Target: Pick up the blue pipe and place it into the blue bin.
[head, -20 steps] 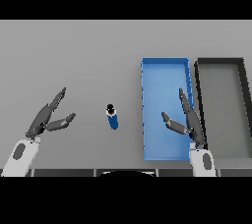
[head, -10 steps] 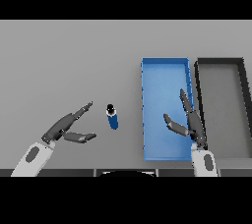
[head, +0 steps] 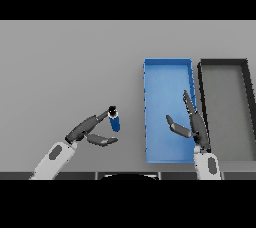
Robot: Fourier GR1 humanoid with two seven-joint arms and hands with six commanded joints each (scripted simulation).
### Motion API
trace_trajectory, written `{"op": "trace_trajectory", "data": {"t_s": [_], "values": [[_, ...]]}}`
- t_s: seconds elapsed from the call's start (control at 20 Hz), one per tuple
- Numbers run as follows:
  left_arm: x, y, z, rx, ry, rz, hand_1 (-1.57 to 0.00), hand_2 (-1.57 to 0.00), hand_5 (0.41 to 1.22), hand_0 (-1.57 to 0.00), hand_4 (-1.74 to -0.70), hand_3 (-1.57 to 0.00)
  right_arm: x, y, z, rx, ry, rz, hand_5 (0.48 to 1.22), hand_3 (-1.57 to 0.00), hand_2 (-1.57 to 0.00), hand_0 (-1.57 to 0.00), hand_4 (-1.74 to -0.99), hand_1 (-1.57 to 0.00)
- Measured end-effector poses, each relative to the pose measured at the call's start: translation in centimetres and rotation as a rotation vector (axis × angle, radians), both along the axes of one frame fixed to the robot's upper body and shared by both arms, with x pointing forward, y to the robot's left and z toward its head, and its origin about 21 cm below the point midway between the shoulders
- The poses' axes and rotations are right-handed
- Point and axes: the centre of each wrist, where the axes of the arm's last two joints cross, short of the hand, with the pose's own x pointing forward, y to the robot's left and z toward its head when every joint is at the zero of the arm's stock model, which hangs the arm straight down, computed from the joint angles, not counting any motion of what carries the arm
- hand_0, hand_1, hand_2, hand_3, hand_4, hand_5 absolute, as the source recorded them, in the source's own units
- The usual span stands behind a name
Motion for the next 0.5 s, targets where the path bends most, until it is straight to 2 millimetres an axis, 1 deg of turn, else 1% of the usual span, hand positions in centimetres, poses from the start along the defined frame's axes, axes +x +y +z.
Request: {"op": "trace_trajectory", "data": {"t_s": [0.05,0.15,0.2,0.25,0.35,0.4,0.45,0.5], "values": [[0.5,-0.2,-0.3,-0.007,0.019,0.0,0.0,0.0,0.448,0.0,-1.12,0.0,-0.2,-0.3,-0.2,-0.001,0.001,-0.001,0.605,0.0,0.0,0.0,-1.274,0.0],[1.1,-1.7,-1.3,0.003,0.037,-0.005,0.0,0.0,0.441,0.0,-1.1,0.0,-0.4,-0.4,-0.3,0.006,-0.013,-0.002,0.598,0.0,0.0,0.0,-1.266,0.0],[1.1,-2.4,-1.6,-0.001,0.014,-0.011,0.0,0.0,0.442,0.0,-1.08,0.0,-0.8,-0.6,-0.2,-0.002,-0.014,-0.01,0.597,0.0,0.0,0.0,-1.265,0.0],[1.4,-2.5,-1.8,-0.002,-0.005,-0.015,0.0,0.0,0.445,0.0,-1.07,0.0,-0.4,-0.4,-0.1,-0.007,0.0,-0.009,0.598,0.0,0.0,0.0,-1.267,0.0],[1.6,-3.1,-2.3,-0.042,-0.008,-0.033,0.0,0.0,0.477,0.0,-1.09,0.0,-0.5,-0.1,-0.3,0.003,0.004,-0.002,0.598,0.0,0.0,0.0,-1.264,0.0],[1.9,-3.8,-2.2,-0.067,-0.001,-0.033,0.0,-0.02,0.507,0.0,-1.11,-0.02,-0.3,0.0,-0.4,0.005,0.012,-0.007,0.6,0.0,0.0,0.0,-1.267,0.0],[2.2,-3.8,-2.2,-0.099,-0.011,-0.026,-0.03,-0.11,0.55,0.0,-1.14,-0.1,-0.6,-0.4,-0.2,0.009,-0.012,-0.013,0.601,0.0,0.0,0.0,-1.266,0.0],[2.2,-3.9,-2.4,-0.123,-0.003,-0.021,-0.16,-0.29,0.607,-0.02,-1.21,-0.26,-0.5,-0.4,-0.5,0.01,0.003,-0.018,0.6,0.0,0.0,0.0,-1.261,0.0]]}}
